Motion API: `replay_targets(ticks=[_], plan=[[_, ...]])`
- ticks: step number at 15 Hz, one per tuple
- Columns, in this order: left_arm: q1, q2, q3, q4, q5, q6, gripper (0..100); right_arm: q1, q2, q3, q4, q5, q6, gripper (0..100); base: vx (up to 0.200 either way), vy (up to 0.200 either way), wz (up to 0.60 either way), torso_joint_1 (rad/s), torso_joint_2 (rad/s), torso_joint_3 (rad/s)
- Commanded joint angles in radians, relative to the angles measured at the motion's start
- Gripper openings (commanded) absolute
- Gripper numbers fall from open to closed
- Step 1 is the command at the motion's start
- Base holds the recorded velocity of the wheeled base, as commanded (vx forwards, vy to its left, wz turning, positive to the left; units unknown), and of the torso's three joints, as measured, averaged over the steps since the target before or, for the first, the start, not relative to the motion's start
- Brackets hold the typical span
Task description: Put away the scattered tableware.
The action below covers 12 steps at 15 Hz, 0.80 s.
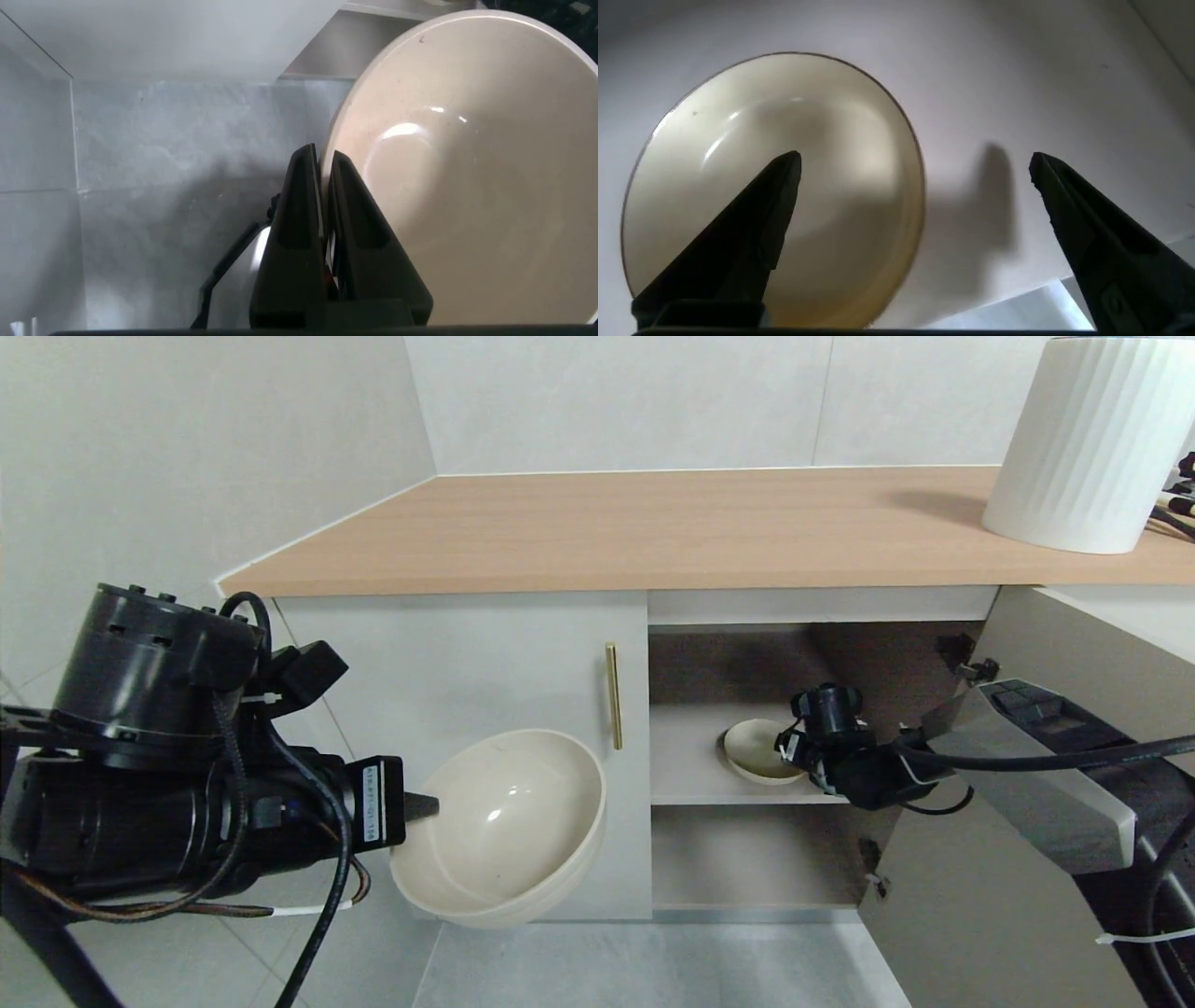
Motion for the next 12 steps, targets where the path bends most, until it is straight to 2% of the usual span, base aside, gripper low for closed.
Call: replay_targets(ticks=[1, 2, 4, 5, 7, 8, 9, 11, 12], plan=[[-0.004, 0.023, -0.002, -0.006, 0.000, 0.014, 0, 0.019, -0.118, 0.102, 0.002, 0.003, -0.001, 100, 0.000, 0.000, 0.00, 0.000, 0.00, 0.000], [-0.016, 0.045, -0.008, -0.043, 0.002, 0.026, 0, 0.052, -0.203, 0.190, 0.028, 0.023, -0.009, 100, 0.000, 0.000, 0.00, 0.000, 0.00, 0.000], [-0.047, 0.091, -0.017, -0.106, 0.012, 0.027, 0, 0.118, -0.332, 0.283, 0.094, 0.057, -0.042, 100, 0.000, 0.000, 0.00, 0.000, 0.00, 0.000], [-0.056, 0.112, -0.022, -0.111, 0.025, 0.029, 0, 0.146, -0.393, 0.320, 0.123, 0.060, -0.061, 100, 0.000, 0.000, 0.00, 0.000, 0.00, 0.000], [-0.090, 0.149, -0.020, -0.114, 0.060, 0.057, 0, 0.189, -0.488, 0.364, 0.165, 0.068, -0.078, 100, 0.000, 0.000, 0.00, 0.000, 0.00, 0.000], [-0.122, 0.175, -0.014, -0.114, 0.103, 0.087, 0, 0.217, -0.540, 0.377, 0.195, 0.069, -0.078, 100, 0.000, 0.000, 0.00, 0.000, 0.00, 0.000], [-0.160, 0.215, -0.012, -0.121, 0.187, 0.096, 0, 0.264, -0.631, 0.400, 0.268, 0.074, -0.078, 100, 0.000, 0.000, 0.00, 0.000, 0.00, 0.000], [-0.203, 0.259, -0.002, -0.166, 0.284, 0.093, 0, 0.330, -0.747, 0.410, 0.390, 0.118, -0.076, 100, 0.000, 0.000, 0.00, 0.000, 0.00, 0.000], [-0.214, 0.266, 0.008, -0.181, 0.304, 0.093, 0, 0.356, -0.787, 0.420, 0.435, 0.144, -0.078, 100, 0.000, 0.000, 0.00, 0.000, 0.00, 0.000]])
